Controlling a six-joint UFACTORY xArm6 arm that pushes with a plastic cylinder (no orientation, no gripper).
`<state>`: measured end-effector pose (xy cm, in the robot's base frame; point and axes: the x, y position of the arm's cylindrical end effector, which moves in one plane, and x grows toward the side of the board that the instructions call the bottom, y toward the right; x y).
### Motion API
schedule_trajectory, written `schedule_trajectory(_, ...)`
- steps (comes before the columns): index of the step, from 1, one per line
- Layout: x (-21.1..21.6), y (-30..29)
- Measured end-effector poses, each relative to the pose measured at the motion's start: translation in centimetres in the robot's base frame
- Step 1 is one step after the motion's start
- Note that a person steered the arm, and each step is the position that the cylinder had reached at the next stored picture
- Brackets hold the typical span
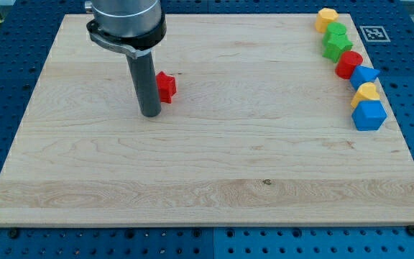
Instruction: Slide the red star to the center
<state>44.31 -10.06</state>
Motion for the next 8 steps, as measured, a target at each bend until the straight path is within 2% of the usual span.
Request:
schedule_trajectory(2, -4.4, -3.7)
schedule_trajectory(3, -6.8, -3.6)
schedule_trajectory(4, -7.0, -1.1)
schedule_trajectory(6, 0.6, 0.3)
schedule_trajectory(7, 1.9, 1.6)
schedule_trajectory(8, -0.3, 1.3)
